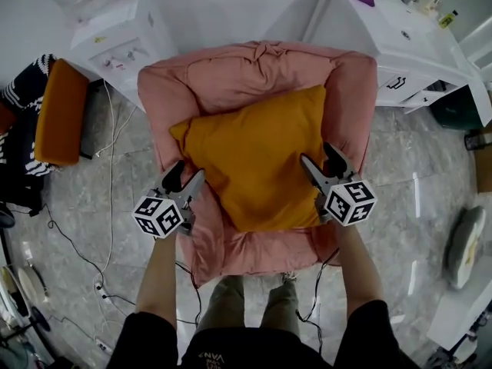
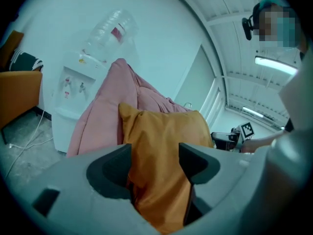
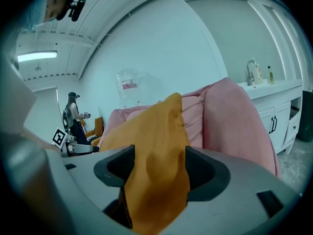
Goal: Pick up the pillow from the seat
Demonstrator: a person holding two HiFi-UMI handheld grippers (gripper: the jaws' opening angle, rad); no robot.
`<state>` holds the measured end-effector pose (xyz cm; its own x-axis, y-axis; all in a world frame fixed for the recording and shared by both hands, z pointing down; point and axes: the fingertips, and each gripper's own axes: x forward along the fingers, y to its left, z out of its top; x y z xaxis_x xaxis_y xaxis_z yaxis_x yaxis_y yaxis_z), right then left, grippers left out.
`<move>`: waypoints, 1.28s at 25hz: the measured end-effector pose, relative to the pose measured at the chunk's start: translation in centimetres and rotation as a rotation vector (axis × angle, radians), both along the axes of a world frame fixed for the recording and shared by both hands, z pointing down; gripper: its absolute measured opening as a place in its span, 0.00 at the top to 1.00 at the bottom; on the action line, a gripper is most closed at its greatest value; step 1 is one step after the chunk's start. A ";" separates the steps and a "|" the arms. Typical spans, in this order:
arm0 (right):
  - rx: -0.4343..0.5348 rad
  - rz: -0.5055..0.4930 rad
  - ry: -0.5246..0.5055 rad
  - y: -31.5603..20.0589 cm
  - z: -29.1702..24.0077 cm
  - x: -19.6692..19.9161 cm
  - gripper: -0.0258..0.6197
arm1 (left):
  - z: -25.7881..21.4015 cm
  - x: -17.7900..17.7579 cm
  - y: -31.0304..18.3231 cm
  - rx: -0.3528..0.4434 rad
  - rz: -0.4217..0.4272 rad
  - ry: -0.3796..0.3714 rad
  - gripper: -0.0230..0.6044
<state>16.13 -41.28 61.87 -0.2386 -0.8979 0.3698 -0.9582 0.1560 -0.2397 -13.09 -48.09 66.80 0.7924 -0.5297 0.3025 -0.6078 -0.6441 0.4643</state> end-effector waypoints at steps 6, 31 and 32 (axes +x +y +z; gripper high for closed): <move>0.020 -0.025 -0.027 -1.3 -0.1 0.7 0.47 | 1.9 1.2 -0.4 -0.075 0.066 0.070 0.46; -0.027 0.015 -0.164 -2.5 2.2 1.4 0.45 | 4.5 1.2 -1.1 -0.209 -0.066 0.209 0.45; -0.028 0.017 -0.169 -2.5 2.2 1.4 0.45 | 4.6 1.3 -1.2 -0.210 -0.061 0.211 0.45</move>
